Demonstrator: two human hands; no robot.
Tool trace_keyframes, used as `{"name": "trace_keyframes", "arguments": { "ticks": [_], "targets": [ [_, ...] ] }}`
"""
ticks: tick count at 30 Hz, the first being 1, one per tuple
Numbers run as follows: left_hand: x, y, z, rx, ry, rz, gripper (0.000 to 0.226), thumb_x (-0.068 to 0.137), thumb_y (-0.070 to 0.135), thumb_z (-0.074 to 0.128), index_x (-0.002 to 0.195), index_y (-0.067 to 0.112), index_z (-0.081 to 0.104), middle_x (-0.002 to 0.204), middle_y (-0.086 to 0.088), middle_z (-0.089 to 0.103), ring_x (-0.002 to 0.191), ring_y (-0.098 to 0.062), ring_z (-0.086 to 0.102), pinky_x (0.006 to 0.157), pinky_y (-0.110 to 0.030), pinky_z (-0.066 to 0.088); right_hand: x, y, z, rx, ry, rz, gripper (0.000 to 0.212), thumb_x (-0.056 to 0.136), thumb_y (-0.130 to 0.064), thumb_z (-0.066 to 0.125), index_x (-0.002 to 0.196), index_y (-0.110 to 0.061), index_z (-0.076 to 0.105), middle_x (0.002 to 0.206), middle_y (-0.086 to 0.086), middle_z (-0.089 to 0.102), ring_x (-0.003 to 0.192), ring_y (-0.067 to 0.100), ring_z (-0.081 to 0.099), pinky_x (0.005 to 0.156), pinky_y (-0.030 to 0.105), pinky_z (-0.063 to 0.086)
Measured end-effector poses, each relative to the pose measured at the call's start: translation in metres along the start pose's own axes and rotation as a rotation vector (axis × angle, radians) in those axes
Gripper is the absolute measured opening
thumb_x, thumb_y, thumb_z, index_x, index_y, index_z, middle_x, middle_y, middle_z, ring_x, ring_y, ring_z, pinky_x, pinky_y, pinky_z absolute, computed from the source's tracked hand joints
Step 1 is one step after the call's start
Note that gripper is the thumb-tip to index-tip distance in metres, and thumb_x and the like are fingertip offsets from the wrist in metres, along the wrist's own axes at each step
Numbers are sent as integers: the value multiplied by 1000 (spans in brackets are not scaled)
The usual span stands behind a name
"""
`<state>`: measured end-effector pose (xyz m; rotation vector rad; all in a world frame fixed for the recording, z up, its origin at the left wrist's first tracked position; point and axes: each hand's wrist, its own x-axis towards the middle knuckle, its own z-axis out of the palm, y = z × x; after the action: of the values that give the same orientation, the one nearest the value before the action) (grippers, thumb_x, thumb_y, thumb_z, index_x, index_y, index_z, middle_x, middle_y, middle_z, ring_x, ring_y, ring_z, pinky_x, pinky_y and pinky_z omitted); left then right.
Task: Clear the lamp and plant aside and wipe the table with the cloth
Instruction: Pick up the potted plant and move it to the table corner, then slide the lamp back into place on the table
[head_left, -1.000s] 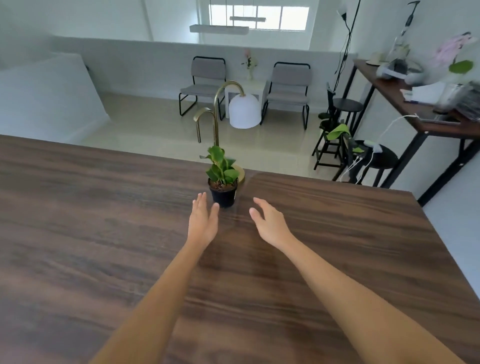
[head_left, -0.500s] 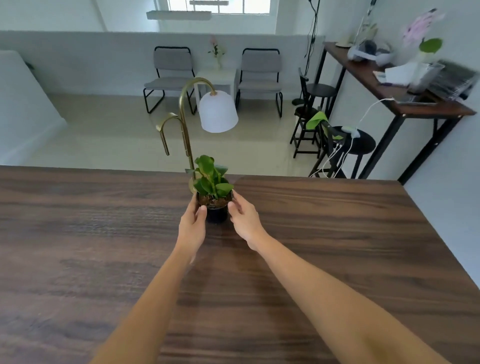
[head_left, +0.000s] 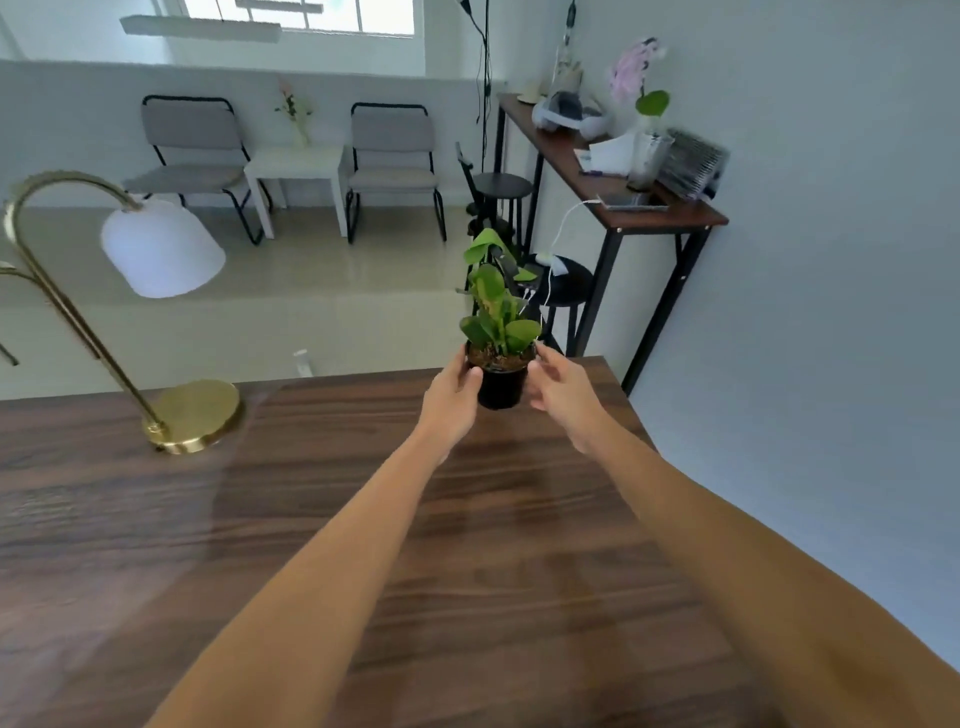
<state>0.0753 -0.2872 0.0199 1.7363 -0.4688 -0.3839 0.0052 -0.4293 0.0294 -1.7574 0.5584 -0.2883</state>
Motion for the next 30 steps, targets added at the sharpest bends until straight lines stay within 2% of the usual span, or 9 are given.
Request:
{"name": "trace_keyframes", "arguments": {
  "ticks": [5,10,13,15,17,20,24,27,30],
  "targets": [
    [54,-8,88,-43,-137,-148,58,89,44,41,145,37,29,127,5,59,120,-20,56,106,-43,41,31,31,-82,49,58,64,47,101,-20,43,148,-20,35,116,2,58,91,13,58,87,28,49],
    [75,-1,136,-82,-180,-204,49,99,27,35,146,37,27,123,1,58,112,-22,60,90,-37,47,51,54,-118,94,61,65,42,102,-13,40,143,-20,42,92,6,53,85,18,48,84,32,43],
    [84,-3,147,-25,-192,-217,50,98,30,34,145,41,26,114,3,59,110,-24,61,74,-31,39,55,62,-126,118,54,75,33,102,-15,39,132,-25,49,92,5,51,85,17,48,94,32,47],
    [85,1,149,-8,-205,-225,51,98,30,33,147,40,22,118,0,58,113,-25,59,77,-32,38,54,63,-129,134,49,84,31,102,-16,39,128,-30,48,97,6,51,88,18,48,100,40,43],
    [81,8,149,-10,-231,-224,52,99,31,32,148,37,15,137,-5,50,123,-27,52,95,-39,41,55,65,-129,92,56,84,35,102,-17,41,135,-24,47,100,4,56,91,16,52,102,40,44],
    [70,18,141,9,-255,-217,54,100,33,31,150,30,11,154,-6,32,140,-27,31,113,-45,28,57,64,-122,-131,277,81,47,99,-22,44,146,-18,37,140,4,51,128,23,47,110,38,36],
    [44,20,95,35,-99,-185,58,98,39,35,151,20,17,155,-3,30,141,-20,29,113,-33,23,35,40,-91,-457,595,-242,39,97,-18,46,135,-15,48,135,14,47,126,31,40,105,42,31],
    [21,10,35,137,56,-148,56,99,37,37,147,10,27,151,-7,37,139,-22,34,113,-33,23,23,18,-45,-628,605,-508,33,93,-19,52,126,-16,54,129,14,47,120,31,39,100,44,31],
    [-3,-8,-40,238,232,-129,53,99,34,39,144,8,34,146,-9,45,135,-22,40,111,-32,27,19,-4,23,-636,526,-586,31,91,-22,55,122,-19,55,131,13,44,120,33,37,98,46,30]
  ]
}}
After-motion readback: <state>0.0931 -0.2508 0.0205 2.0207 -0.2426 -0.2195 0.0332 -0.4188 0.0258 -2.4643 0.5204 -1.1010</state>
